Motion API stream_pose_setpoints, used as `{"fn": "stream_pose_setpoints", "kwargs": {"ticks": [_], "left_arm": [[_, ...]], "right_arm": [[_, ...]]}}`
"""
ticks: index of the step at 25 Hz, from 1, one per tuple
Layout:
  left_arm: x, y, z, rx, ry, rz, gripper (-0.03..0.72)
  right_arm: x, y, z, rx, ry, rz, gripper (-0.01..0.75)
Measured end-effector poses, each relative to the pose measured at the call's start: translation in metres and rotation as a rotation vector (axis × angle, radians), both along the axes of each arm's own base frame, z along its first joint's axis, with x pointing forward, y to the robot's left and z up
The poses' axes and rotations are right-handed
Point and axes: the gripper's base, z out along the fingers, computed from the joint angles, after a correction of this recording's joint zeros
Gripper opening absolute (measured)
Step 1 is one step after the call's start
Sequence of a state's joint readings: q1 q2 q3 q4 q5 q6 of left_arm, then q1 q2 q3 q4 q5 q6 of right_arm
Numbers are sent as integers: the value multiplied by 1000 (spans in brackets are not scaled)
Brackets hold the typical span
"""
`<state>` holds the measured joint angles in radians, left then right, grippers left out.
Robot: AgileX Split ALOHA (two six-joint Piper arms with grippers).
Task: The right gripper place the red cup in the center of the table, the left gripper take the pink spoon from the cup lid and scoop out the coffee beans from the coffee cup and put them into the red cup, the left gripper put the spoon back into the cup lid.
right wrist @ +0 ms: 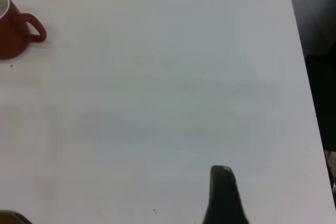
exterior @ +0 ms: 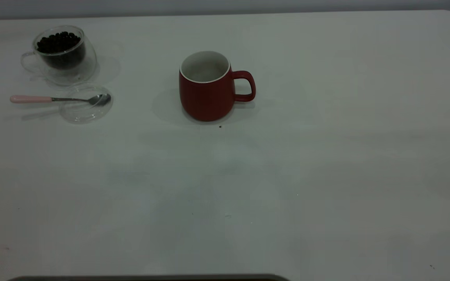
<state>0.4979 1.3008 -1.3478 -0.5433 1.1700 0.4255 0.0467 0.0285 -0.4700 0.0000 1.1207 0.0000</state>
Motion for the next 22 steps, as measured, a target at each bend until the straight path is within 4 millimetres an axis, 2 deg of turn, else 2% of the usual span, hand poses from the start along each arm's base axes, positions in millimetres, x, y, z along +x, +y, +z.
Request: {"fn": "stream_pose_setpoints", "kwargs": {"ticks": [4,7,11,22], "left_arm": [[-56,-31,20,160,-27,59,502],[-93,-52,14,190,-65,44,498],[-130,-72,-16,195,-100,3,497],[-174,-87,-115,173,42,-67,495]], "right_arm": [[0,0,0,0,0,0,557],[0,0,0,0,0,13,557],[0,0,0,0,0,34,557],[0,0,0,0,0,34,557]]}}
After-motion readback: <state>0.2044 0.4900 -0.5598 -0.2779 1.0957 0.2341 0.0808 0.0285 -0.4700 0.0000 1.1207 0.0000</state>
